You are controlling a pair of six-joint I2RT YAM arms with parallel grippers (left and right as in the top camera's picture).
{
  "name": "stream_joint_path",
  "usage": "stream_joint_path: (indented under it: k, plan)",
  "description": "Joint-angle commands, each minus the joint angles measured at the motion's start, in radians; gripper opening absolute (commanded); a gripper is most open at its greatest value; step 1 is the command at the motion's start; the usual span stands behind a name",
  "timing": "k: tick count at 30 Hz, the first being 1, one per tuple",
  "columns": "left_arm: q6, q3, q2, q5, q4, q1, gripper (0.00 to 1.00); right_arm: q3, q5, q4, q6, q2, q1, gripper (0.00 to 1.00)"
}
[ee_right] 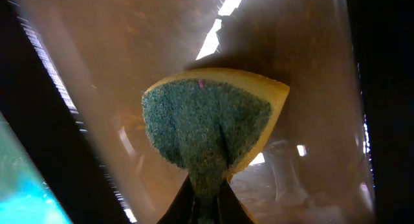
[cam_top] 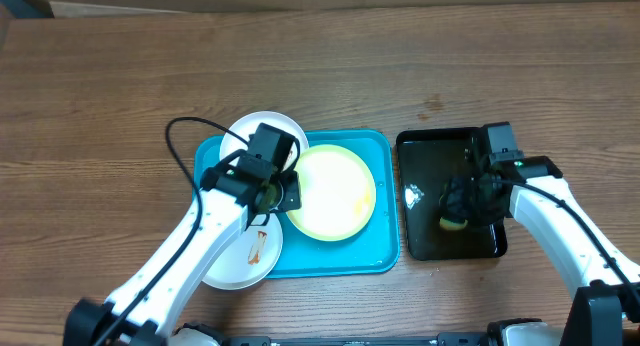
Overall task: Clean dirty plates on tray and stack at the side
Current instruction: 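Return the sponge to the black tray with the right gripper, then lift the yellow plate with the left gripper and tilt it over the black tray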
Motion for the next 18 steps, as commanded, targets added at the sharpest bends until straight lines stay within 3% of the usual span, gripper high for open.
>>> stream_joint_path:
  k: [1,7,15,16,18]
  plan:
    - [0.053,0.027,-0.057,-0.047,-0.004,-0.003,0.04,-0.016,0.019,0.018,0.010,-0.008,-0.002,0.04]
    - [0.068,0.029,-0.110,-0.073,-0.009,-0.003,0.04,-0.017,0.019,0.008,0.010,-0.007,-0.002,0.05]
    - [0.068,0.097,-0.126,-0.091,-0.096,-0.003,0.04,-0.018,0.044,0.006,0.003,-0.008,-0.002,0.15]
    - [0.068,0.114,-0.125,-0.091,-0.110,-0.003,0.04,-0.018,0.044,0.005,0.003,-0.008,-0.002,0.18]
    - [0.068,0.154,-0.123,-0.091,-0.135,-0.003,0.04,-0.018,0.043,0.000,0.003,-0.008,-0.002,0.35]
